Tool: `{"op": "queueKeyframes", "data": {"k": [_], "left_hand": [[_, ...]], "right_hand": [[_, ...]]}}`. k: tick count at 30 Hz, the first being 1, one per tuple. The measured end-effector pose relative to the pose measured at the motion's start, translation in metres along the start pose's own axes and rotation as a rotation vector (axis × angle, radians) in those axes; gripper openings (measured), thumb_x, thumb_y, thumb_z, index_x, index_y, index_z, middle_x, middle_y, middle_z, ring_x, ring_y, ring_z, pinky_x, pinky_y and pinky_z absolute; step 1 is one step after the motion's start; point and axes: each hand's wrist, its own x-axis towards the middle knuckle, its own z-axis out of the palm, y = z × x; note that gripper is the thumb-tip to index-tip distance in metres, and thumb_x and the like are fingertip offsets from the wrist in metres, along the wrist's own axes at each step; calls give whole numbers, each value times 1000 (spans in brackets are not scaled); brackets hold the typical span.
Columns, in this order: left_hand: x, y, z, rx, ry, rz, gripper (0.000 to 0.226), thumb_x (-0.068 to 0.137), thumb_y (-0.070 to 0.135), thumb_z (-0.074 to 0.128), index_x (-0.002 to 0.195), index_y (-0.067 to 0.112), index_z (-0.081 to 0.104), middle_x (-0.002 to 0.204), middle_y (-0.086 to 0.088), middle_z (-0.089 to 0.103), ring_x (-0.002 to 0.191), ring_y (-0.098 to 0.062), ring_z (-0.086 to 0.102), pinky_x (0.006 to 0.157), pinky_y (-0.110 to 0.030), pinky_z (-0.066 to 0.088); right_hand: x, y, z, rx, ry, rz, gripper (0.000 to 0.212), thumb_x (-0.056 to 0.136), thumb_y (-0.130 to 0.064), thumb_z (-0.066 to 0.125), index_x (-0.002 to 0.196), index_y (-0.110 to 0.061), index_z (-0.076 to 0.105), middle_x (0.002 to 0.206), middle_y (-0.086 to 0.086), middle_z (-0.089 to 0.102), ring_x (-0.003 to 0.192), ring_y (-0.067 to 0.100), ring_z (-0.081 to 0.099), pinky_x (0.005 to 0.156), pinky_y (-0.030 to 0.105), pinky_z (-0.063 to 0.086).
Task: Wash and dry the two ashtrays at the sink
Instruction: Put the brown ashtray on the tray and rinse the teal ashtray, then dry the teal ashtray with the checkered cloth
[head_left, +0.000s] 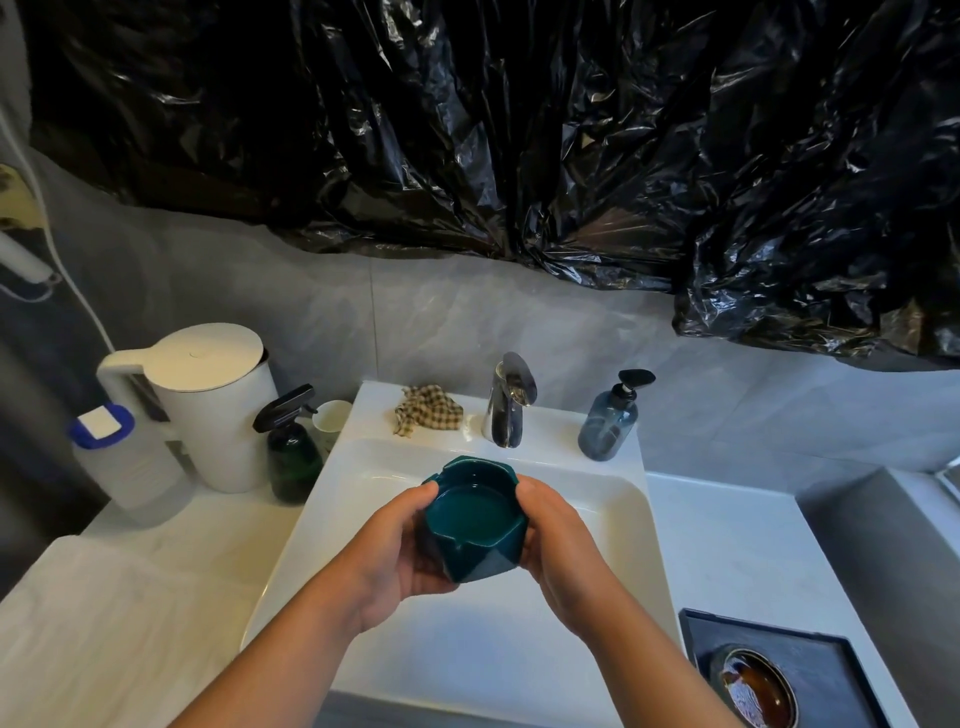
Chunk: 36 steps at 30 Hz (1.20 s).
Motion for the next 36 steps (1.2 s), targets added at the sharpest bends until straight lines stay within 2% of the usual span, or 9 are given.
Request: {"op": "queueKeyframes", "data": {"k": [4,8,13,17,20,23,28,31,36], "left_hand": [[-1,-2,-9,-90,36,7,35,101,39,41,115,20,66,108,-15,75,105,-35,67,73,-41,58],[4,-5,-30,-92,133,74,30,101,30,41,113,18,66,112,-17,70,103,-33,66,67,-40,59],[17,-10,-76,-115,249,112,26,100,19,45,110,4,64,106,-23,69,90,-32,66,59,-41,60],[36,-16,-116,-85,287,103,26,98,13,50,113,-4,62,114,-31,66,95,-39,66,80,-57,58],[52,-15,-137,-92,294,77,20,97,10,51,107,-2,64,112,-29,66,98,-39,65,79,-54,58],[70,-12,-152,-116,299,57,17,97,8,51,104,-1,63,109,-28,66,96,-38,65,70,-47,61],[96,-10,-170,-111,283,22,19,97,12,53,109,2,62,112,-28,65,100,-40,65,83,-55,57],[104,-7,-173,-117,277,20,14,97,10,52,103,3,63,104,-25,67,93,-35,67,78,-50,58],[115,-4,-178,-117,249,0,21,97,14,54,111,2,61,108,-24,67,97,-35,67,80,-51,58]], "right_hand": [[8,-4,10,-87,-69,13,38,103,-41,37,121,-33,69,120,-2,72,117,23,65,101,55,52],[21,-7,21,-285,-100,33,37,109,-34,33,121,-32,68,119,-5,70,112,19,64,99,44,55],[45,4,20,-874,41,65,38,103,-40,45,136,-26,56,143,-2,56,125,19,56,104,31,43],[65,15,25,-1016,12,93,44,103,-38,47,146,-27,46,153,-5,46,137,17,47,110,30,38],[88,21,35,-1084,-9,104,46,103,-37,47,148,-26,45,154,-4,45,139,18,45,112,30,37],[119,22,47,-1209,-13,59,44,102,-35,49,144,-21,50,149,1,51,133,22,50,109,34,41],[182,24,68,-1407,42,-73,42,99,-29,49,137,-12,51,136,10,56,118,31,55,96,39,48],[215,29,78,-1433,94,-170,35,94,-19,51,127,-9,57,126,12,61,109,32,56,87,39,48],[248,34,85,-1477,205,-265,21,89,-17,55,104,-5,65,103,17,67,88,38,59,67,36,35]]}}
